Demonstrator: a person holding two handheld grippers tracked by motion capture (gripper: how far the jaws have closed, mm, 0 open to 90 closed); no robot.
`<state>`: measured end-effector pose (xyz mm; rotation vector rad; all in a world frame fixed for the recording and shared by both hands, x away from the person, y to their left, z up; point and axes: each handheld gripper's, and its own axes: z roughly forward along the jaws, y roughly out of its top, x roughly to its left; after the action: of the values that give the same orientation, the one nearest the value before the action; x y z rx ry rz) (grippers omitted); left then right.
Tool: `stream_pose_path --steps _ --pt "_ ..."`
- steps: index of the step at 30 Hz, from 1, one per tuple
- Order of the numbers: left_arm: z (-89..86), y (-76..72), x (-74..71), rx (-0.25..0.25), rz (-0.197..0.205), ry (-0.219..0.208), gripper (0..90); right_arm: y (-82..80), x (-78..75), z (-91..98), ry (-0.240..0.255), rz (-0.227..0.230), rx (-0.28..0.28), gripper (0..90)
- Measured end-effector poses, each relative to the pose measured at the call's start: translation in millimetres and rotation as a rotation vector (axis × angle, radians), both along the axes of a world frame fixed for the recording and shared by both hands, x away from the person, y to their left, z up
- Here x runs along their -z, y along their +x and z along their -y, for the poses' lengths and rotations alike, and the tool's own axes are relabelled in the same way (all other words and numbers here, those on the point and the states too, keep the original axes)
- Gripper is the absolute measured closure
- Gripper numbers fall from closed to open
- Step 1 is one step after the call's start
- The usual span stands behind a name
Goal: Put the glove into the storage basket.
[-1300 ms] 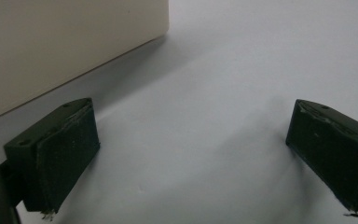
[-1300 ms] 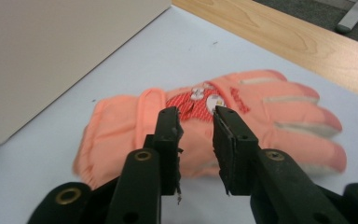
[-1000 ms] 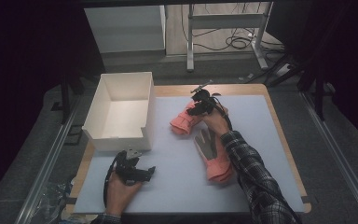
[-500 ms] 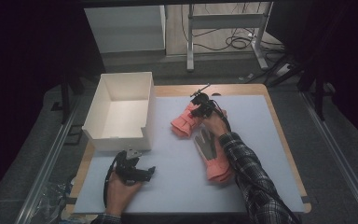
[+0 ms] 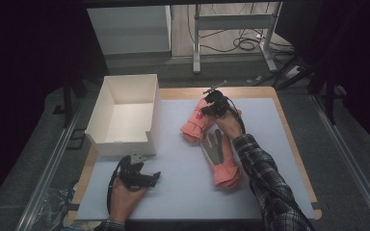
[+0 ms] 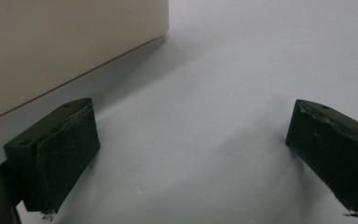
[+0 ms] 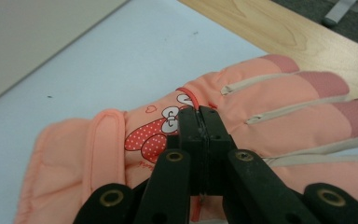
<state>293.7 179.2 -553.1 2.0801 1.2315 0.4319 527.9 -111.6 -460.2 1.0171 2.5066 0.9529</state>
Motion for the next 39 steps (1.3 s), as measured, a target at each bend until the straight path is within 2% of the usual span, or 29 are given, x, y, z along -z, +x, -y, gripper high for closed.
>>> stream_pose_path --steps 9,10,11,15,18,25,29,32,34,36,39 --pt "0.3 0.0 0.3 -0.003 0.002 -0.003 2.1 -18.5 -34.9 9.1 0.057 0.013 -0.067 89.1" --pt "0.3 0.0 0.3 -0.003 0.002 -0.003 2.2 -18.5 -34.9 9.1 0.057 0.013 -0.067 89.1" --pt "0.4 0.0 0.3 -0.003 0.002 -0.005 2.1 -26.7 -42.3 10.2 0.068 0.009 -0.088 89.2" --pt "0.5 -0.1 0.3 -0.004 0.002 -0.005 2.1 -45.0 -56.2 15.1 0.094 0.002 -0.139 89.1" --pt "0.4 -0.1 0.1 -0.003 0.001 -0.004 2.1 -60.6 -65.8 21.7 0.098 -0.005 -0.185 89.1" --pt "0.4 -0.1 0.2 -0.004 0.002 -0.004 2.1 -99.5 -79.3 48.0 0.108 -0.032 -0.287 89.1" --pt "0.3 0.1 0.1 -0.002 0.003 -0.002 2.1 -117.2 -78.6 64.0 0.083 -0.053 -0.350 89.1" --pt "0.3 0.1 0.2 -0.003 0.003 -0.003 2.1 -124.1 -72.9 74.3 0.067 -0.069 -0.392 89.1" --pt "0.3 0.1 0.1 -0.002 0.002 -0.002 2.1 -125.3 -65.4 78.2 0.060 -0.085 -0.408 89.1" --pt "0.3 0.1 0.1 -0.002 0.003 -0.002 2.1 -124.4 -51.2 81.0 0.040 -0.096 -0.429 89.0" --pt "0.2 0.1 0.1 -0.002 0.002 -0.001 2.1 -121.5 -29.8 84.0 0.050 -0.119 -0.440 88.9"
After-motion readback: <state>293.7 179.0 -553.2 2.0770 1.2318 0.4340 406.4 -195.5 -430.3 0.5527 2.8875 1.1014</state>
